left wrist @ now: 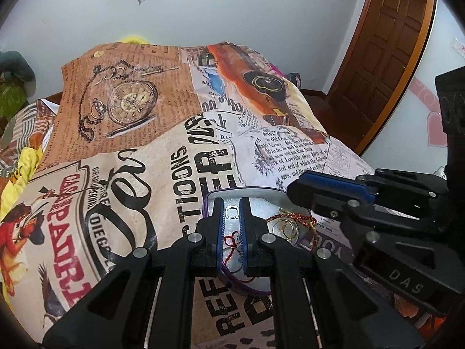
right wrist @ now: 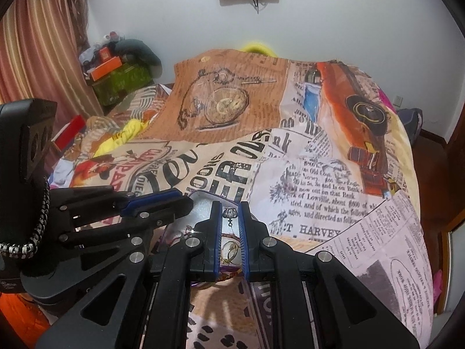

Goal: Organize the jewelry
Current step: 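Open the left gripper into the tin while the right gripper releases the pendant inside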

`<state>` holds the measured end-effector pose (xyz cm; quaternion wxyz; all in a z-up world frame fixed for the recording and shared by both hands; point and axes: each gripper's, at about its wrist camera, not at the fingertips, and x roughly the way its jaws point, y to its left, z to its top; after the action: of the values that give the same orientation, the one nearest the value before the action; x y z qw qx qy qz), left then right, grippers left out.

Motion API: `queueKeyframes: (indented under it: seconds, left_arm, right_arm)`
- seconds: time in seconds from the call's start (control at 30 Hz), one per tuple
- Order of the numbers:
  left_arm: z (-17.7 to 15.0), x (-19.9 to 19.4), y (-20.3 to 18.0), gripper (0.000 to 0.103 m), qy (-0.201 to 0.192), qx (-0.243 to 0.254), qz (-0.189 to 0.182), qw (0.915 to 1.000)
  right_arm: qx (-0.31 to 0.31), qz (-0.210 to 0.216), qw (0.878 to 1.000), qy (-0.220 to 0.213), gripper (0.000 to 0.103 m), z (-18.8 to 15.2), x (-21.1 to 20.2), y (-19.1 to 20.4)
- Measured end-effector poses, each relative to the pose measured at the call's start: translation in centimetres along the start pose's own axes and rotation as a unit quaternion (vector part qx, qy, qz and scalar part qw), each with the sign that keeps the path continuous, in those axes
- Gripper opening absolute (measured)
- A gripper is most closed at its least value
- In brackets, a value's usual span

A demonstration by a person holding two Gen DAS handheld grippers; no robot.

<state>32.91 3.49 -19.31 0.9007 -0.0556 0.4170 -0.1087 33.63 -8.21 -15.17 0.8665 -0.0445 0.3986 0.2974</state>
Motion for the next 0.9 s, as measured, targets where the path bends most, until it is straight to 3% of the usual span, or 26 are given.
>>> queueKeyframes:
  seconds: [0.63,0.77,0.9]
  left_arm:
    - [-0.4,-1.3,0.9,0.008,-0.008,-0.008,0.023,0.9997]
    - [-0.8,-1.6,0.9,0.017,-0.007,-0.004,0.029,0.9995]
    - [-1.0,-1.8,0.8,0.017,-0.005,-0.003,0.033,0.9994]
  right_arm:
    - [-0.003,0.008,0.999,0.031,0.01,-0.2,2.4,0.2]
    - [-0.006,0.007,0.999,0.042,0.01,-0.4,2.6,0.4]
    - [-0.005,0.005,0.999,0.052,0.011,-0.6,2.8,0.4]
